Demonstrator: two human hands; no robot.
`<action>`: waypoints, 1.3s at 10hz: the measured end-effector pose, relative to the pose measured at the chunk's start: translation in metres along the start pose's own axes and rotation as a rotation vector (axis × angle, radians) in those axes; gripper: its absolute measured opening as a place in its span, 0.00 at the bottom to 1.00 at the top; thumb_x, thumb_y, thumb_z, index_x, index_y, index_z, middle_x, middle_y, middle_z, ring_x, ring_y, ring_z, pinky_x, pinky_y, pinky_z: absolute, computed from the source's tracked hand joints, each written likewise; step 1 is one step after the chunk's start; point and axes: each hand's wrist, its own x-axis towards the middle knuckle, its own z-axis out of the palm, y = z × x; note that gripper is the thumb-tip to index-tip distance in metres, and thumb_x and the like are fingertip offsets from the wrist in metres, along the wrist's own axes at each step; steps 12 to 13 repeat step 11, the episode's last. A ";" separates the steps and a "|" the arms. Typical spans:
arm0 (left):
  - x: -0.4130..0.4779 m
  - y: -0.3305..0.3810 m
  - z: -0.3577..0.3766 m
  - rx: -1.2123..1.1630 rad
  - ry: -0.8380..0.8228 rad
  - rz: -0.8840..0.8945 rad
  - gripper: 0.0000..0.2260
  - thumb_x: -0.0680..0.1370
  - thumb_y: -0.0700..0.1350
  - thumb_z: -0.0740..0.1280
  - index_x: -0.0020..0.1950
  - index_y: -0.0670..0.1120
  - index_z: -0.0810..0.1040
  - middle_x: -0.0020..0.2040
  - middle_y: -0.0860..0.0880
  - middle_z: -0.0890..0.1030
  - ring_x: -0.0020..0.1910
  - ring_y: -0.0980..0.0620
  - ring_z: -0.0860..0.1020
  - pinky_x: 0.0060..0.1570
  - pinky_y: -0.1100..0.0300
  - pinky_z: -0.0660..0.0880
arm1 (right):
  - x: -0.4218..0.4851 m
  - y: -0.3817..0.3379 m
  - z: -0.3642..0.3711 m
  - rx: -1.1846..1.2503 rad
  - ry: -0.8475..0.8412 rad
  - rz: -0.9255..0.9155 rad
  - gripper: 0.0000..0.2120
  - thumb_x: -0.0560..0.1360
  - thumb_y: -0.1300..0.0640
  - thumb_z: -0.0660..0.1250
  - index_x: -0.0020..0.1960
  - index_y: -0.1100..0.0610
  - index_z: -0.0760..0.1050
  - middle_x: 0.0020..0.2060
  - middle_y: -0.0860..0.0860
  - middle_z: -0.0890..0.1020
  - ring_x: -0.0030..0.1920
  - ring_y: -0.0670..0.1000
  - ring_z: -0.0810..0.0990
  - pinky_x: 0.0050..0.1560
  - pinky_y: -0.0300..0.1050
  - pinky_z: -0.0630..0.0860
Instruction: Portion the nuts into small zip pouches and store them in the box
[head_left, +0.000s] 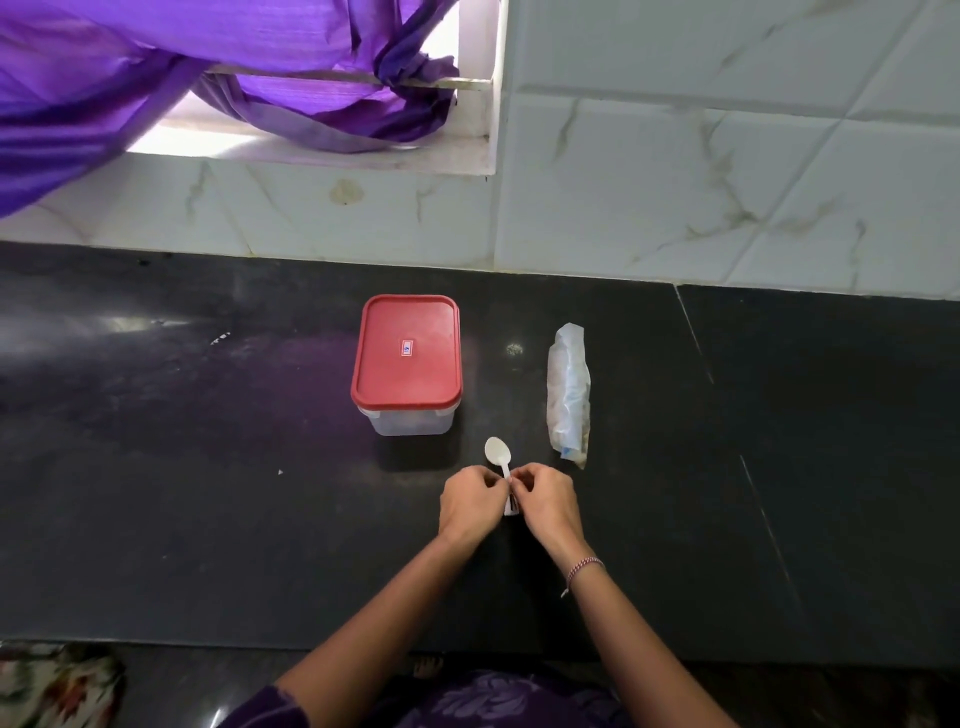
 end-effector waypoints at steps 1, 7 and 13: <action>0.008 0.012 -0.006 0.005 0.023 0.034 0.09 0.75 0.47 0.64 0.46 0.47 0.84 0.44 0.46 0.84 0.46 0.45 0.83 0.48 0.51 0.80 | 0.011 -0.008 0.002 0.058 0.054 -0.035 0.09 0.77 0.59 0.65 0.55 0.56 0.80 0.50 0.51 0.82 0.49 0.50 0.81 0.52 0.47 0.78; 0.060 0.057 -0.008 -0.163 -0.007 0.126 0.13 0.77 0.38 0.60 0.50 0.44 0.84 0.46 0.43 0.84 0.48 0.46 0.81 0.49 0.51 0.76 | 0.081 -0.038 0.014 0.251 0.134 0.054 0.13 0.78 0.63 0.58 0.54 0.57 0.81 0.51 0.58 0.80 0.50 0.55 0.80 0.53 0.51 0.78; 0.028 0.054 -0.021 -0.016 -0.043 0.289 0.19 0.84 0.50 0.54 0.57 0.42 0.82 0.62 0.45 0.79 0.66 0.49 0.73 0.61 0.59 0.67 | 0.080 -0.030 0.016 0.447 0.156 0.182 0.13 0.79 0.59 0.57 0.53 0.65 0.76 0.45 0.56 0.80 0.42 0.48 0.78 0.36 0.28 0.71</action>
